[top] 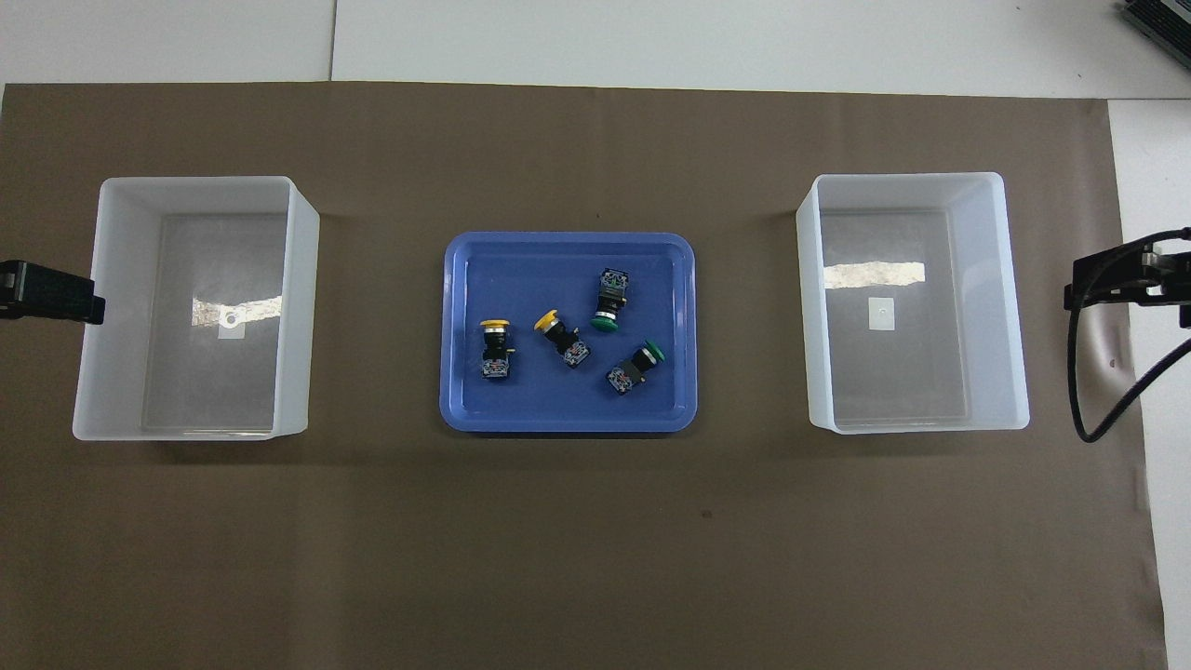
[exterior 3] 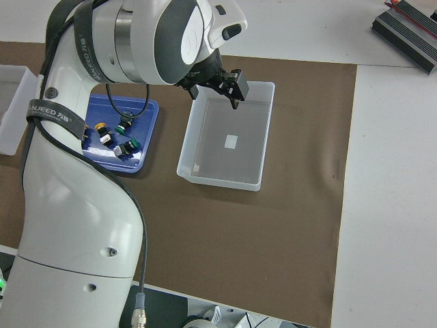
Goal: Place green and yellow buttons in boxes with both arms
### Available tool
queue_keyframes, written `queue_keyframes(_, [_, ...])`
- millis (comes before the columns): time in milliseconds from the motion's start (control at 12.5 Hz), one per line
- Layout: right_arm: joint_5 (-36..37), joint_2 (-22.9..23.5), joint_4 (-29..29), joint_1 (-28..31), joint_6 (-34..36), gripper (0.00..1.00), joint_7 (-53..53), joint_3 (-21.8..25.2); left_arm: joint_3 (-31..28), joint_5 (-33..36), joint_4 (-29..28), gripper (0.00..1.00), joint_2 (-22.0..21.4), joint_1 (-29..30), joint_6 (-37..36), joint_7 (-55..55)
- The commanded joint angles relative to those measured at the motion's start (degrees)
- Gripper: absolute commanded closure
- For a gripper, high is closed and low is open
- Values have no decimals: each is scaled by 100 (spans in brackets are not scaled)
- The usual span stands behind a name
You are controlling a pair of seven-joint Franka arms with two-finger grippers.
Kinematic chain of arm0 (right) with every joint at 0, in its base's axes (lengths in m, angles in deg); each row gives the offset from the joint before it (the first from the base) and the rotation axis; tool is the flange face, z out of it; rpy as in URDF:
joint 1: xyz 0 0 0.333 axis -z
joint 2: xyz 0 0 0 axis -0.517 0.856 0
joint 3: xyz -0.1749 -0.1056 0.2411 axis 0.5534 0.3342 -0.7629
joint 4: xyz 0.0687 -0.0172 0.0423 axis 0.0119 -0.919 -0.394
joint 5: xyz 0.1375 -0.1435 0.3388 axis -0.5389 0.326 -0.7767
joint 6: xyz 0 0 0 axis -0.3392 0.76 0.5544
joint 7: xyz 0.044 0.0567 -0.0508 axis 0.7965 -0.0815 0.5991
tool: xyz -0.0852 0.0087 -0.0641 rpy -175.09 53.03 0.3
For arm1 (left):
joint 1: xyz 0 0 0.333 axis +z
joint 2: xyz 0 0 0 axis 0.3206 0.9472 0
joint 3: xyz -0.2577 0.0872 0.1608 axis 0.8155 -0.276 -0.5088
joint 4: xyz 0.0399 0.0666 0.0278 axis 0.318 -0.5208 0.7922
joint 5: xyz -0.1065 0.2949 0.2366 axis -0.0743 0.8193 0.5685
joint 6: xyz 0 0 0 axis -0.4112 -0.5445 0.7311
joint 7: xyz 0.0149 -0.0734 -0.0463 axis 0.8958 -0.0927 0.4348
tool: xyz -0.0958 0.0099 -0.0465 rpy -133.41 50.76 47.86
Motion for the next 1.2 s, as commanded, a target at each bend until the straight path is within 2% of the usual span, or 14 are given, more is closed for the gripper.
queue_keyframes(0, [-38, -114, -141, 56, -54, 0, 50, -28, -11, 72, -222, 0, -174, -26, 120, 62])
queue_keyframes(722, [-39, -176, -220, 4, -63, 0, -133, -28, -2, 72, -266, 0, -209, -34, -4, 132])
queue_keyframes(882, [-39, -176, -228, 12, -63, 0, -152, -28, 50, 81, -659, 0, -375, -52, 180, 114])
queue_keyframes(1123, [-39, -176, -237, 12, -63, 0, -152, -28, 147, 72, -1783, 0, -884, -639, 1198, 237])
